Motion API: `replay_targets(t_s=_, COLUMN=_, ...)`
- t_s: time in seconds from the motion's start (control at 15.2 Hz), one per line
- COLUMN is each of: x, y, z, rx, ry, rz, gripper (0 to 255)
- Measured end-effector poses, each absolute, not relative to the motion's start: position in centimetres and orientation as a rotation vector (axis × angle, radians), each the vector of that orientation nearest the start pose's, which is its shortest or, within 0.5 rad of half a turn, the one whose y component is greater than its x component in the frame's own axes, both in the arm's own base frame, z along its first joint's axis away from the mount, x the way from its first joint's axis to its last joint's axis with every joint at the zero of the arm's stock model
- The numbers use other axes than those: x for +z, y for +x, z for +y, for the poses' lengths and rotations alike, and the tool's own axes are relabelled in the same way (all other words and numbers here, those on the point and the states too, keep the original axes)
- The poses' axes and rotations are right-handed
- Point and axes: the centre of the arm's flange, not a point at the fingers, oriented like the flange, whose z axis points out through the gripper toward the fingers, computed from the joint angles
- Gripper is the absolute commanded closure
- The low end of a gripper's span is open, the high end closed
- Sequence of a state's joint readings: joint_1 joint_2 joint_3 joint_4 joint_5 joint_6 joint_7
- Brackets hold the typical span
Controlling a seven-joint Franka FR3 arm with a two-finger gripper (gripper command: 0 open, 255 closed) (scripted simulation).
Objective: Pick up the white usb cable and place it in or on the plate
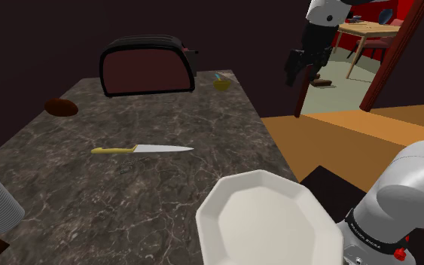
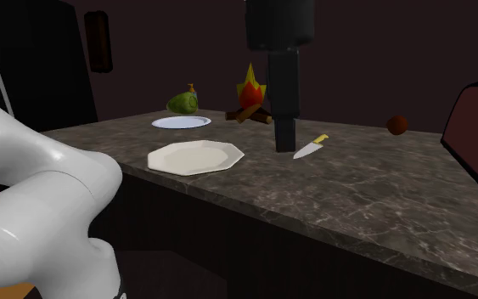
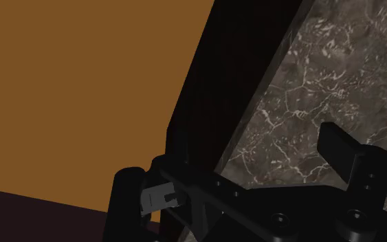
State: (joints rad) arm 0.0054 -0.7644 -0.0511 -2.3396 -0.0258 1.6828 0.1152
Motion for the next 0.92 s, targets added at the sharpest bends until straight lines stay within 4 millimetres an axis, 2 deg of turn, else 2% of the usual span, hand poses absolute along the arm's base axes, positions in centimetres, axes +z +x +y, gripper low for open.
replay_targets(t_s=0.13, x=60.1, y=32.8, z=-1.7, rx=-0.165, ry=-3.115, rz=0.225, gripper=0)
replay_targets(t_s=0.33, x=59.4, y=34.4, z=1.1, rx=-0.153, ry=-3.119, rz=0.201, gripper=0)
replay_targets(t_s=0.92, x=57.5, y=39.6, z=11.8, rx=-0.115, ry=-3.128, rz=0.119, gripper=0)
